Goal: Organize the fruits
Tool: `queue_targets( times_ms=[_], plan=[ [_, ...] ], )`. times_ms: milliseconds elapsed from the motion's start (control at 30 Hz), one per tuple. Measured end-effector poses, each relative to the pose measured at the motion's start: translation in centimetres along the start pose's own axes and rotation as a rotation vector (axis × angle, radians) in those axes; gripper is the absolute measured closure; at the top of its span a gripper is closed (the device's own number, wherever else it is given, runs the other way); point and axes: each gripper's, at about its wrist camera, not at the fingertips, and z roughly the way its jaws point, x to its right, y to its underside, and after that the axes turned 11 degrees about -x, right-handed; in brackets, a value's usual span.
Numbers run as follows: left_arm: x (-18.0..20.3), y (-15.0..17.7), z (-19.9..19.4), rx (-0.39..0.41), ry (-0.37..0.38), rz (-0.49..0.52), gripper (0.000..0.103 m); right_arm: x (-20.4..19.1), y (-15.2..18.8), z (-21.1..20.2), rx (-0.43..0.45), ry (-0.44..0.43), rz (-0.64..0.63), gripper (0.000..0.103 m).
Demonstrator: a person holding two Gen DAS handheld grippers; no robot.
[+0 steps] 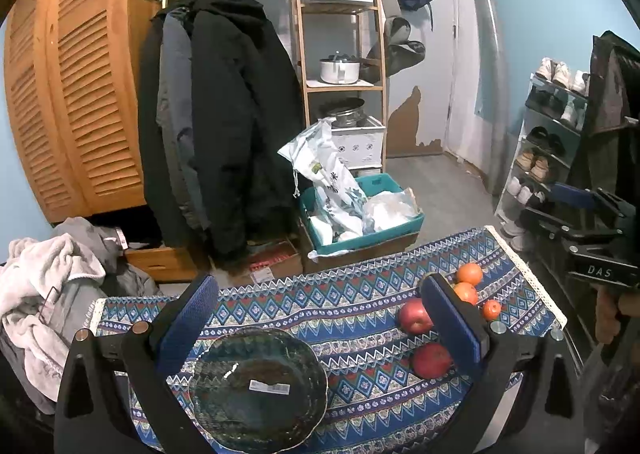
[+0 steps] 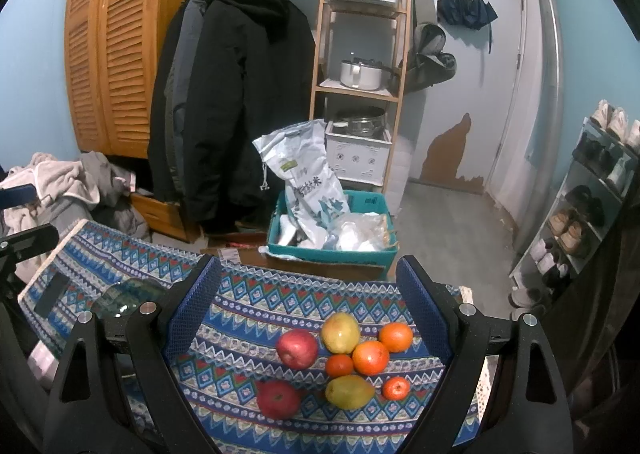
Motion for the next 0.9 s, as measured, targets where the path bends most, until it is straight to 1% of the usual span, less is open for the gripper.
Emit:
queue_targets(
  times_ms=[900],
  plan=[
    [0.45,0.47,0.24,-0.01,0.004,0.02,0.0,-0.39,0.3,0.27,-0.024,-0.016,-0.019,0.015]
  ],
)
